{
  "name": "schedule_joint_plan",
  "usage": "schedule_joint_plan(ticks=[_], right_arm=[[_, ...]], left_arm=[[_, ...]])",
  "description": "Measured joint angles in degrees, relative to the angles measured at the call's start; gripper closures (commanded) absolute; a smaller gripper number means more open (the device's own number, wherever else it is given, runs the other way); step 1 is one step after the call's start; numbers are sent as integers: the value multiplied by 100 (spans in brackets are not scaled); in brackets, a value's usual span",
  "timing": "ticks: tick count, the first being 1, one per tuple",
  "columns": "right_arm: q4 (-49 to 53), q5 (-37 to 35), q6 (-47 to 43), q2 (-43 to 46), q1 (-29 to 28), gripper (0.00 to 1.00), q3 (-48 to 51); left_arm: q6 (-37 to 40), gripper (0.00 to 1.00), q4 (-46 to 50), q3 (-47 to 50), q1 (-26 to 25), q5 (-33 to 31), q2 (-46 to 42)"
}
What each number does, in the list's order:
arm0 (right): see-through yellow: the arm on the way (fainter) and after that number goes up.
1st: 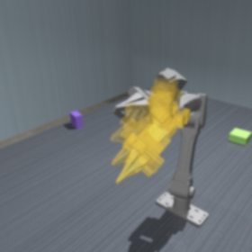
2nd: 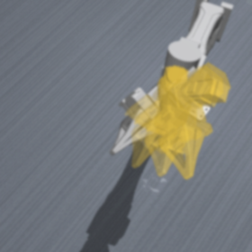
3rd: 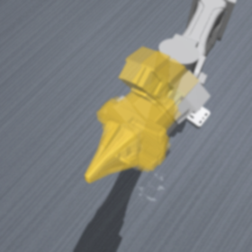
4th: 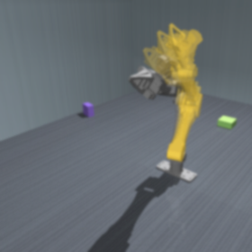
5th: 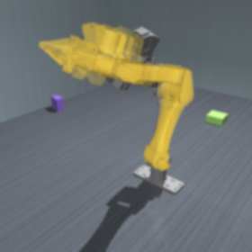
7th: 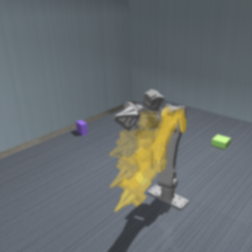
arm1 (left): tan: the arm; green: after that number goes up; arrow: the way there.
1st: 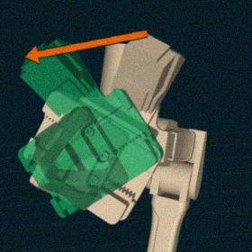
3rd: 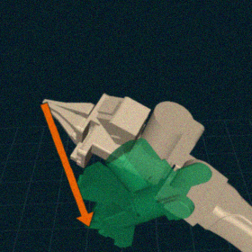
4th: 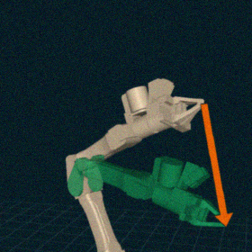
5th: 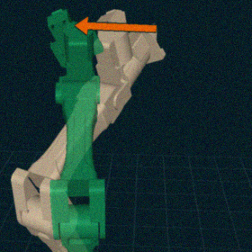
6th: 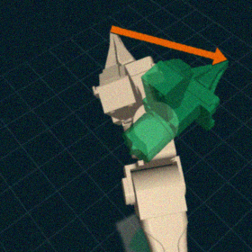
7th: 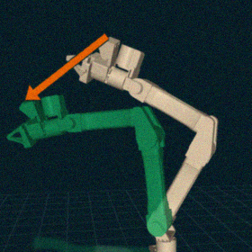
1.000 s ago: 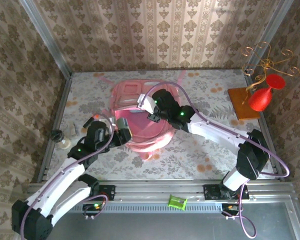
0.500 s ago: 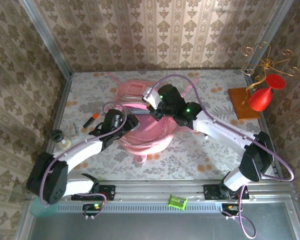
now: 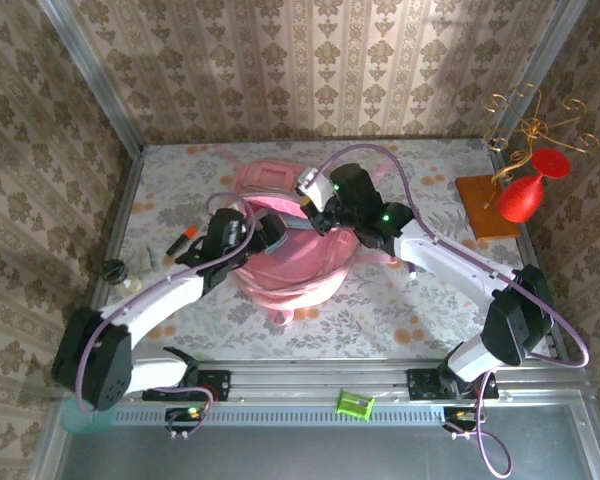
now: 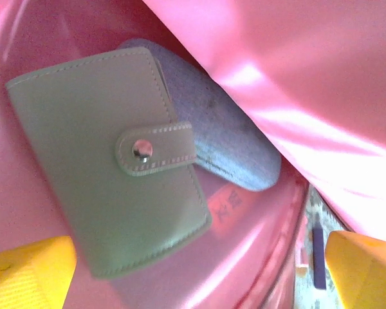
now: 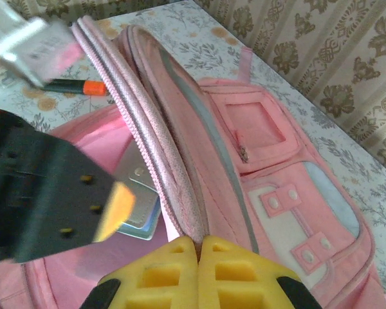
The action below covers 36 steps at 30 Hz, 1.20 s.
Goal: Pack the student bag
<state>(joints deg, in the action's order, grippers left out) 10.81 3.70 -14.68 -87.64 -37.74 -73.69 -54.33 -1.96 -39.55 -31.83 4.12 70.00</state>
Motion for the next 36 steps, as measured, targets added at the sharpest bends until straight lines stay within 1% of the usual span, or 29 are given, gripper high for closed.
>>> schedule_joint_plan(ticks=[3,6,8,11,12,14,15,18,20,22,23,25,27,29,30,31,33,36], right_arm=[[-39,114,-136,74,107,100,144],[-70,273,-503,302,179,100,457],[-42,306,-743,439,188,100,651],[105,293,-994,560,190,100,817],[146,256,-1027,592,186,98,876],[262,160,-951,629,179,83,970],[345,63,-841,640,168,79,1016],[570,-192,-310,695,153,66,1266],[706,-245,63,763,151,62,1523],[782,-210,533,966,125,47,1934],[780,-144,767,1104,109,43,2142],[761,63,1244,1458,111,40,2535],[680,282,1652,1773,177,39,2787],[446,566,2131,1987,422,37,2949],[326,656,2323,2002,586,34,2979],[181,750,2583,1963,800,32,2990],[-37,815,2953,1705,1104,31,2938],[-219,841,3429,964,1303,34,2699]], left_arm=[[291,8,463,210,4,170,-752],[616,19,1156,328,81,201,-1558],[807,22,1580,409,315,188,-2022],[966,22,2081,595,933,232,-2492],[1005,22,2214,656,1182,264,-2586],[1073,20,2380,691,1558,350,-2634],[1115,19,2389,686,1716,382,-2599],[1255,16,2367,511,1919,450,-2243],[1346,15,2273,251,1923,490,-1825],[1449,16,2026,-96,1921,518,-1294],[1497,16,1895,-247,1917,527,-1073],[1611,17,1613,-608,1884,531,-557],[1781,20,1423,-997,1749,518,-42],[2015,23,1307,-1517,1478,522,597],[2138,27,1246,-1755,1333,535,890],[2262,30,1215,-2026,1176,570,1220],[2483,35,1161,-2461,951,667,1770],[2774,41,1167,-2920,750,859,2481]])
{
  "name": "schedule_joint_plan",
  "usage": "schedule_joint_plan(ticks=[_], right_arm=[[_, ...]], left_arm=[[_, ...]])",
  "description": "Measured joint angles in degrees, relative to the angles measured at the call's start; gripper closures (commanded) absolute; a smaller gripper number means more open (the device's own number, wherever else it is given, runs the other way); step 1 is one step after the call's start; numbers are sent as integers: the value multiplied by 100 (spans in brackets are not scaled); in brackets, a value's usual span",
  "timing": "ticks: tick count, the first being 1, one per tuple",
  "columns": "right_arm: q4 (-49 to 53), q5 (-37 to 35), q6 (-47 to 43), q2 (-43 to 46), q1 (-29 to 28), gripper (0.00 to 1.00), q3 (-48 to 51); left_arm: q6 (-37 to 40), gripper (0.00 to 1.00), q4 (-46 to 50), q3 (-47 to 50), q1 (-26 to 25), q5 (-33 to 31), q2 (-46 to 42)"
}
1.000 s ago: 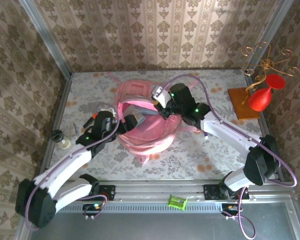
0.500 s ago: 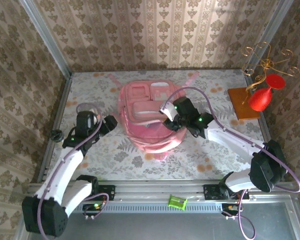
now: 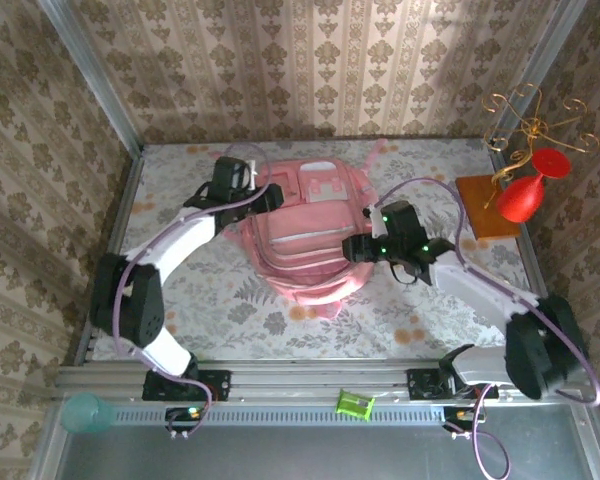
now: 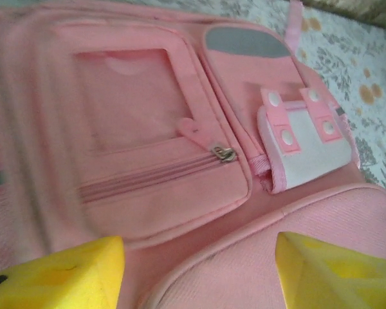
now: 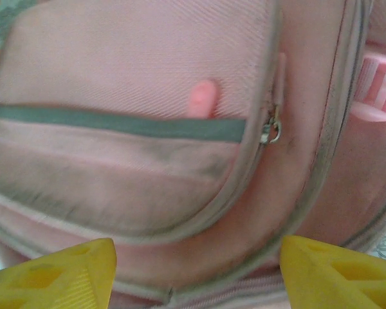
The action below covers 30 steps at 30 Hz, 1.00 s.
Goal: Pack the student bag
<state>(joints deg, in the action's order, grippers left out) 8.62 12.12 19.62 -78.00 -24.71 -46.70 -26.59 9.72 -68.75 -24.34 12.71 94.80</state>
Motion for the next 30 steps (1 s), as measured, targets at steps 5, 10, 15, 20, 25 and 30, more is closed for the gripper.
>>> schedule_joint_plan(ticks=[5,10,15,20,25,30], right_arm=[[-234,160,566,-966,289,38,-280],[-214,365,658,-1552,568,41,-758],[-162,450,592,-2177,820,45,-1508],[109,391,321,-2782,927,44,-2511],[595,-225,-127,-2959,935,40,-3298],[750,-955,-450,-2494,826,37,-3165]], left_arm=[[365,46,212,-236,0,168,664],[437,47,44,31,4,195,612],[431,47,-256,807,-39,184,90],[330,44,-243,1329,-378,164,-415],[286,37,-114,1364,-608,308,-647],[448,29,166,1364,-623,321,-1056]])
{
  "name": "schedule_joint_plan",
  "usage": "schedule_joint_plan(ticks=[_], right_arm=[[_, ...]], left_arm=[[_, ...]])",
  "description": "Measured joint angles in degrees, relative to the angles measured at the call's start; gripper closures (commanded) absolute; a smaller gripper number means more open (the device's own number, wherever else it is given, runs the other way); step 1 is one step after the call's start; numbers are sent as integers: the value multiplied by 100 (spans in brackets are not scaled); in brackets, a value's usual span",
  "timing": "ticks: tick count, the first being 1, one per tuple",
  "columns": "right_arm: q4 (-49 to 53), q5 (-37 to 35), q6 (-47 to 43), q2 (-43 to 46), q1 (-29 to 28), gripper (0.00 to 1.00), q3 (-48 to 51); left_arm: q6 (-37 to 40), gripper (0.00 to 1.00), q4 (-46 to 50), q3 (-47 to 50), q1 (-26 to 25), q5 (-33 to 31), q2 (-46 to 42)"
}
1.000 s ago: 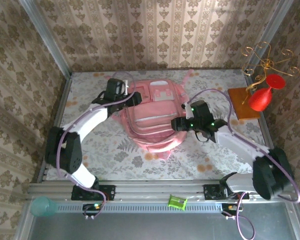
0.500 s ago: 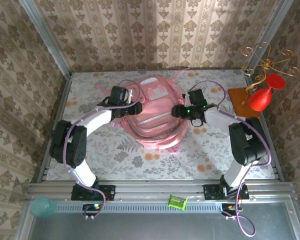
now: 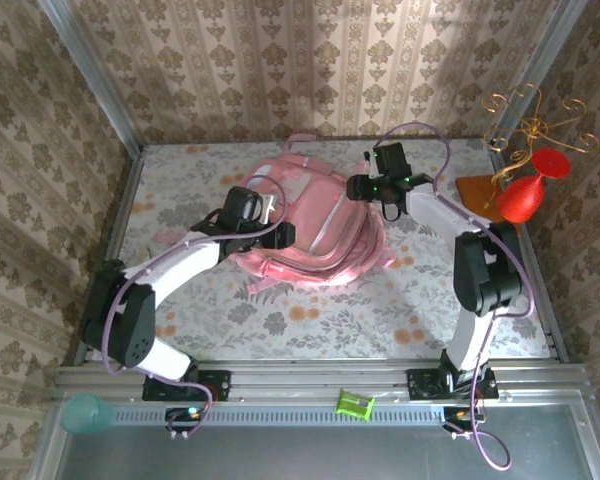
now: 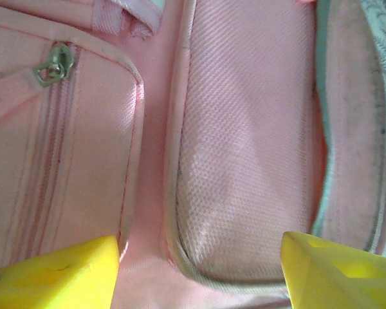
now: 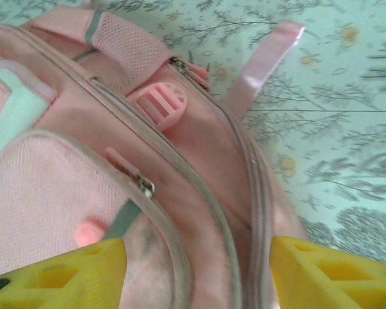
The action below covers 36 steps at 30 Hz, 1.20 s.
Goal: Pack the student bag
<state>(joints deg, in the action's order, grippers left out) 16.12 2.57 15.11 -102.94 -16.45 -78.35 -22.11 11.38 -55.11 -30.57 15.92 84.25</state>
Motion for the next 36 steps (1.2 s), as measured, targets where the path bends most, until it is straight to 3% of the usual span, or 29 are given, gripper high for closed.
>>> schedule_joint_plan(ticks=[5,10,13,19,26,29,32,36], right_arm=[[70,-601,-85,1349,-638,35,1108],[2,-597,94,2398,-1659,33,2070],[-50,-586,413,2675,-2194,33,2459],[-310,-662,1335,2522,-2999,37,2599],[-442,-1244,2251,1574,-3947,42,2262],[-136,-1556,2262,1523,-4035,45,2081],[-72,-1585,2223,1521,-4017,49,1991],[-619,-1392,2406,1250,-4148,55,1976]], left_arm=[[72,28,275,22,210,-337,-586],[72,27,326,179,748,-487,-918],[83,27,328,179,811,-503,-918],[140,27,289,227,778,-317,-890],[140,26,232,745,769,-225,-962],[140,26,225,1099,678,-221,-1224],[98,33,184,1342,553,-219,-1488],[68,33,107,1434,623,-264,-1534]])
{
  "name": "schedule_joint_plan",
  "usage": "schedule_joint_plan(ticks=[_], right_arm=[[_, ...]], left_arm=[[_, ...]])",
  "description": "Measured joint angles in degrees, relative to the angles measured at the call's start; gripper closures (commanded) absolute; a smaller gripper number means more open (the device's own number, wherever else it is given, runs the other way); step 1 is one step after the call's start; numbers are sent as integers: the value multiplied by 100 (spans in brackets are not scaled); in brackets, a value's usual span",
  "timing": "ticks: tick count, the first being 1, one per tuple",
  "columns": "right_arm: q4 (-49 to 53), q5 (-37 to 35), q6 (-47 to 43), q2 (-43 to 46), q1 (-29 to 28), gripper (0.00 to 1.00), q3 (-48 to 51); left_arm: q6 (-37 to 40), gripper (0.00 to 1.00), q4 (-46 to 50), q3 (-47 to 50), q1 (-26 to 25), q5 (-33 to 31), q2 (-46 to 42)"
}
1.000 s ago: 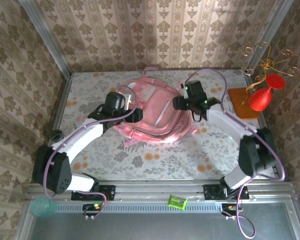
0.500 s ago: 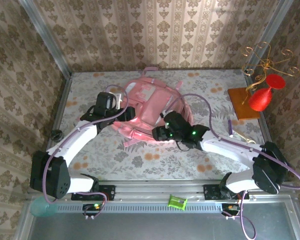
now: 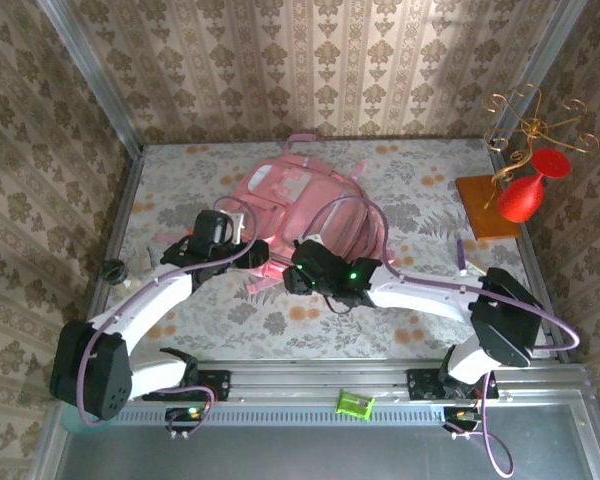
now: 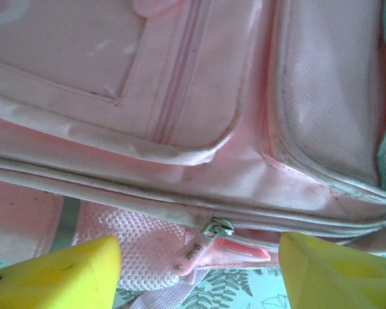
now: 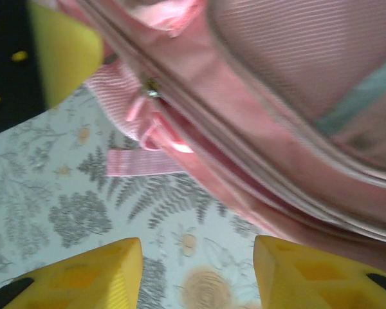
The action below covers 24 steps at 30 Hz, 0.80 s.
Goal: Pack the student bag
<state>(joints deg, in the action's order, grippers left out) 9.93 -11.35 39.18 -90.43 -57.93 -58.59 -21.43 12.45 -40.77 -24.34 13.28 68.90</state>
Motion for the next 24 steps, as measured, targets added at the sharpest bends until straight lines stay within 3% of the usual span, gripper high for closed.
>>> schedule_joint_plan(ticks=[10,24], right_arm=[[-1473,-33,929,-1401,-308,64,-636],[-2035,-643,2002,-2234,-260,69,-824]], left_arm=[[-511,26,-321,-2,966,127,299],[-601,25,-433,-2,1060,216,177]])
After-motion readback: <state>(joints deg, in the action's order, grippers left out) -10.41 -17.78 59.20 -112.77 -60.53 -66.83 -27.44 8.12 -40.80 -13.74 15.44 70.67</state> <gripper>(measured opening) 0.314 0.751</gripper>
